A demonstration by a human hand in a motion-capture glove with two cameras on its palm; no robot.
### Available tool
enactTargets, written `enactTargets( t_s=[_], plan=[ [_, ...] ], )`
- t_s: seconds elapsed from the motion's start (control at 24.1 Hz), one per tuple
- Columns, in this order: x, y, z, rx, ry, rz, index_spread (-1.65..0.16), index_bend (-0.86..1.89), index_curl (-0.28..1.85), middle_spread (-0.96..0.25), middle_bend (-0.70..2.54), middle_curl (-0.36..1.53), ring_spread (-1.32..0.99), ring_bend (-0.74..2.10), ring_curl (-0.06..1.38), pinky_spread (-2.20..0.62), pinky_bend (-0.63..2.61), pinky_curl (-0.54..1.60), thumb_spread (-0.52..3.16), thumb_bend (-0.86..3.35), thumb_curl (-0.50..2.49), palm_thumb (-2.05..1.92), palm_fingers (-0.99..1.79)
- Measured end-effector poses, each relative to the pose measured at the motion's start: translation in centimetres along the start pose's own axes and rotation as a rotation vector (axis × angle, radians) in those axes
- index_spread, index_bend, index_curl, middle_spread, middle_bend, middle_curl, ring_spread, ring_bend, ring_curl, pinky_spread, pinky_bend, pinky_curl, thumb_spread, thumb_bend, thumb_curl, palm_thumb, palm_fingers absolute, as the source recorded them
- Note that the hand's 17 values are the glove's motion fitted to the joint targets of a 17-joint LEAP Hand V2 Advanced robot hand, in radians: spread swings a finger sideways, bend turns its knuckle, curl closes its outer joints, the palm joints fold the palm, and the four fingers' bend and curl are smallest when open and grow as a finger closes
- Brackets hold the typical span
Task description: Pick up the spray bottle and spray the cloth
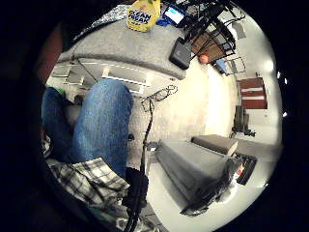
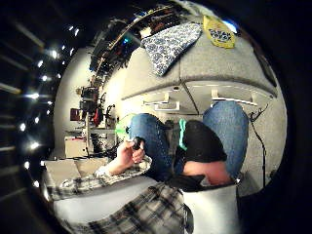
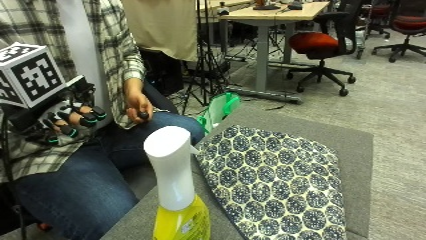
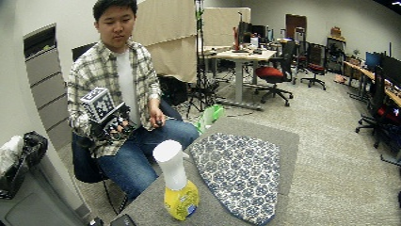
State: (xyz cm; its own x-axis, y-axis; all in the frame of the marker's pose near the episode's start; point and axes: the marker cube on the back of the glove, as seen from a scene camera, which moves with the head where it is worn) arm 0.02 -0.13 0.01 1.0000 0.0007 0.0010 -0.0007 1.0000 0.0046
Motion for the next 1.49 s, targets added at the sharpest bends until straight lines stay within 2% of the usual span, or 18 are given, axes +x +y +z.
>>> enactTargets(
  t_s=[0.33,0.79,1.16,1.49],
  plan=[
    [0.3,-0.7,0.2,0.01,-0.009,0.005,-0.29,0.2,0.15,-0.04,0.16,0.07,0.12,0.26,0.09,0.16,0.43,0.12,0.8,0.26,0.17,0.45,0.17],
    [2.1,-3.8,-0.4,0.079,-0.066,0.062,-0.32,0.15,0.21,-0.04,0.18,0.13,0.15,0.33,0.15,0.2,0.48,0.16,1.06,0.23,0.27,0.52,0.16],
    [6.4,-13.1,-3.1,0.183,-0.267,0.053,-0.28,0.11,0.2,-0.02,0.22,0.2,0.12,0.42,0.2,0.2,0.54,0.19,1.08,0.21,0.33,0.62,0.23],
    [9.6,-20.3,-2.2,0.318,-0.441,0.11,-0.26,0.11,0.2,-0.01,0.22,0.24,0.11,0.46,0.24,0.2,0.59,0.22,1.04,0.15,0.36,0.67,0.21]
  ],
)
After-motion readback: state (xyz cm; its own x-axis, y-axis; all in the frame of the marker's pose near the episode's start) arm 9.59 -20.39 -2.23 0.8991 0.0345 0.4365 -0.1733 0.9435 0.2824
